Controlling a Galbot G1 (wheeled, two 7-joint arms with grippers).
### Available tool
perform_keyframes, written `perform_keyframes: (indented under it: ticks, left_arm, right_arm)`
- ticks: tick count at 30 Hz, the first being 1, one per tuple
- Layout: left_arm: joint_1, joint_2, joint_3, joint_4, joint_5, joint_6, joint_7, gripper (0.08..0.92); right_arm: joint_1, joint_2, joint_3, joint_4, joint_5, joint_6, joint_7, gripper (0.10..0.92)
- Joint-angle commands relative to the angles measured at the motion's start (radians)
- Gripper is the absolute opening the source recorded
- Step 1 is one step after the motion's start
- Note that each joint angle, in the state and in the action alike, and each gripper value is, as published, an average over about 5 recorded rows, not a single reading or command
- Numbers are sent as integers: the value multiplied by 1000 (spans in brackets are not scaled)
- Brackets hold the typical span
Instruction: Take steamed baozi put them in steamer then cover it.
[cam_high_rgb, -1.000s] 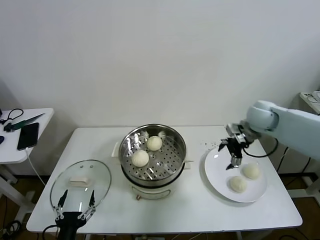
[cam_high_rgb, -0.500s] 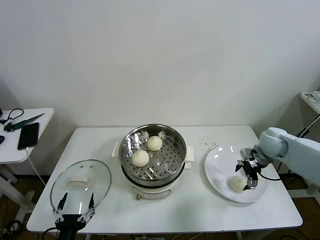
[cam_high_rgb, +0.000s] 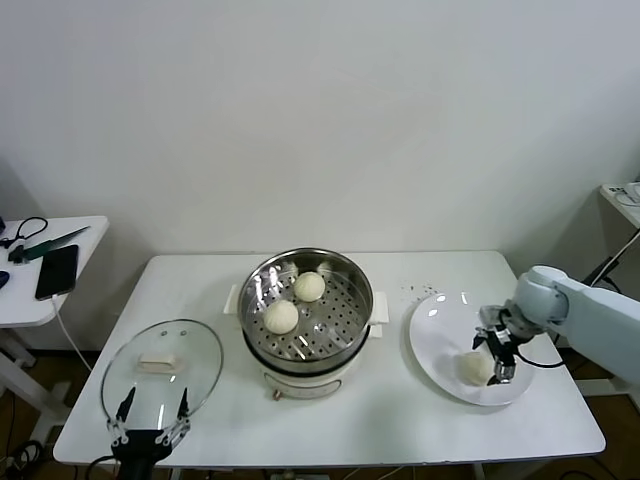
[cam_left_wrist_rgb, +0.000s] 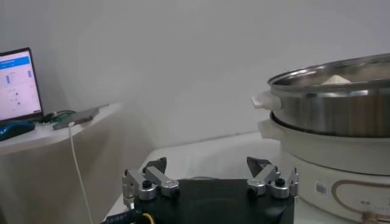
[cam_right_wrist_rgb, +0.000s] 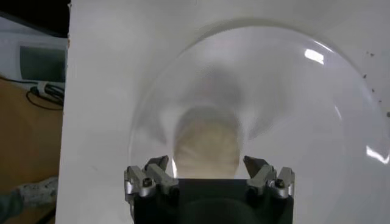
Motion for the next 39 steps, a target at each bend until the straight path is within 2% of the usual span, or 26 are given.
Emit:
perform_keyframes:
  ticks: [1, 5, 12, 18, 24, 31, 39]
  left_arm:
    - [-1, 0, -1, 5, 0, 0, 0, 823]
    - [-2, -1, 0, 9, 0, 0, 0, 823]
    - [-3, -4, 3, 9, 2, 1, 0, 823]
    - [-5, -5, 3, 10, 1, -1, -1, 823]
    - [-2, -4, 6, 11, -1, -4, -1, 823]
    - [4, -5, 8, -2, 0, 0, 0, 823]
    - [11, -10, 3, -19, 1, 2, 12, 823]
  right_arm:
    - [-31, 22, 23, -30, -23, 9, -1, 823]
    - [-29, 30, 24, -37, -22, 14, -3, 817]
    - [-21, 37, 23, -40, -17, 22, -11, 715]
    - [61, 35, -17, -37, 9, 60, -22, 676]
    - [355, 81, -192, -28, 76, 221, -67, 672]
    - [723, 238, -400, -7, 66, 485, -134, 674]
    - [842, 435, -435, 36, 90, 660, -140, 679]
